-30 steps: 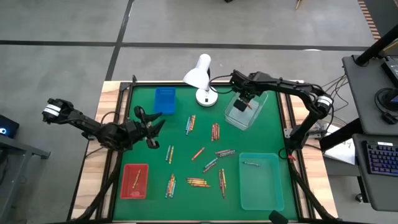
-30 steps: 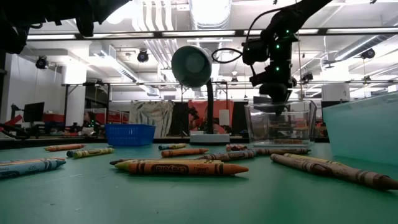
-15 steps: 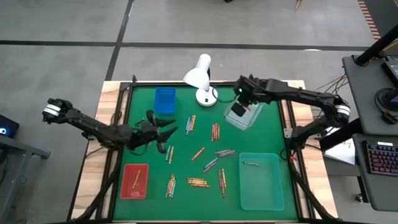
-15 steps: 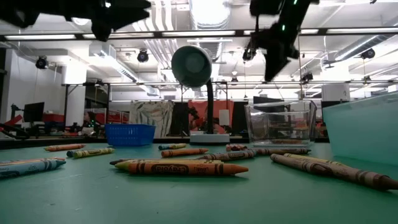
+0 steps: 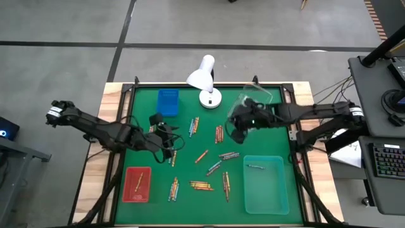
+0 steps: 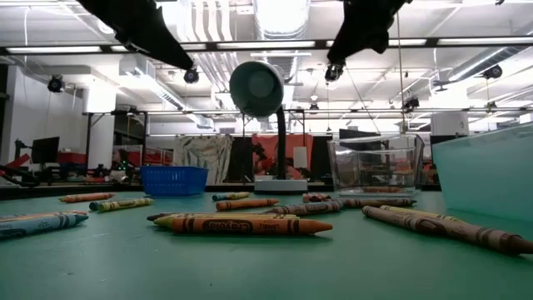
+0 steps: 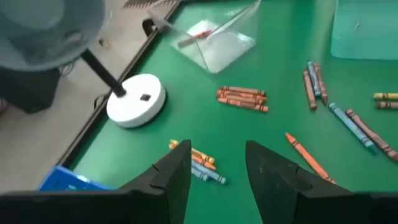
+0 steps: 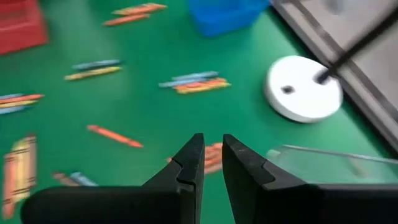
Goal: Sort crayons
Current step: Put the orange crayon into the transparent bin
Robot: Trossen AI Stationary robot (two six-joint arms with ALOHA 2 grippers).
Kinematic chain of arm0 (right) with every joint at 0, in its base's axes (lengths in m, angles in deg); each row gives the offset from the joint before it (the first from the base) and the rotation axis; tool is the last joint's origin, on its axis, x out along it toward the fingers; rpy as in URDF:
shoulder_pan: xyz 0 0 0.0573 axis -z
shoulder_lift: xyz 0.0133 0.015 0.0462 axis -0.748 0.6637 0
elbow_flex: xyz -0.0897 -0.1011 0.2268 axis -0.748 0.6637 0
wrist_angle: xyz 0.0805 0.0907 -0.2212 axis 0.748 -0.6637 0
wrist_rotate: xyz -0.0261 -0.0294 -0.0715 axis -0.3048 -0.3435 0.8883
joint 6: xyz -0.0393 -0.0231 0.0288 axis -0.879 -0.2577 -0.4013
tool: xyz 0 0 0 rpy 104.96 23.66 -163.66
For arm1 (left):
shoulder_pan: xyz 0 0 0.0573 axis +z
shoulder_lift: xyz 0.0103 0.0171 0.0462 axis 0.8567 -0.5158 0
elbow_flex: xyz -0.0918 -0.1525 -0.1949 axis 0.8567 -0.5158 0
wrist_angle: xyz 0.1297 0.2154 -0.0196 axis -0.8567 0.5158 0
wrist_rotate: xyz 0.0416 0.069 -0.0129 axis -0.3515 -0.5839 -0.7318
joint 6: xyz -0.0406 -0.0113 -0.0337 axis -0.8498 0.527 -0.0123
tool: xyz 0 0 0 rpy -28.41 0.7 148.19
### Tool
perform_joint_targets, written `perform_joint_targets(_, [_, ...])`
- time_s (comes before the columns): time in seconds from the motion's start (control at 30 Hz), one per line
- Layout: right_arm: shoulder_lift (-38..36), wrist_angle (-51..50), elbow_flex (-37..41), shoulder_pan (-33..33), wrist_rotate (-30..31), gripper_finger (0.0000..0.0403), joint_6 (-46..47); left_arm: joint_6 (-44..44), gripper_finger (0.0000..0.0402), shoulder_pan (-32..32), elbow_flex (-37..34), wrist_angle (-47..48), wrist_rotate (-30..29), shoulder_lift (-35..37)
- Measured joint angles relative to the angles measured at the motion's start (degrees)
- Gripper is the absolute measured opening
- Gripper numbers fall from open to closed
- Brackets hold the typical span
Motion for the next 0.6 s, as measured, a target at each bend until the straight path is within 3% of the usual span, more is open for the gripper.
perform_joint_targets(0.13, [0.00, 5.47, 3.20, -4.55, 0.04, 0.0047, 0.28, -3.93, 0.0135, 0.01, 0.26, 1.39, 0.57, -1.64])
perform_joint_targets(0.3, [-0.01, 9.20, 5.76, -8.27, -0.01, 0.0047, 1.63, -15.28, 0.0135, 0.97, 0.24, 7.53, 6.76, -2.78])
perform_joint_targets(0.47, [0.39, 10.01, 6.09, -9.27, 0.58, 0.0047, 2.32, -32.46, 0.0135, 3.22, 0.24, 22.51, 14.86, -3.59])
perform_joint_targets(0.6, [0.66, 11.68, 6.11, -9.27, 1.83, 0.0047, 1.83, -42.85, 0.0135, 3.92, 0.22, 35.85, 15.26, -5.05])
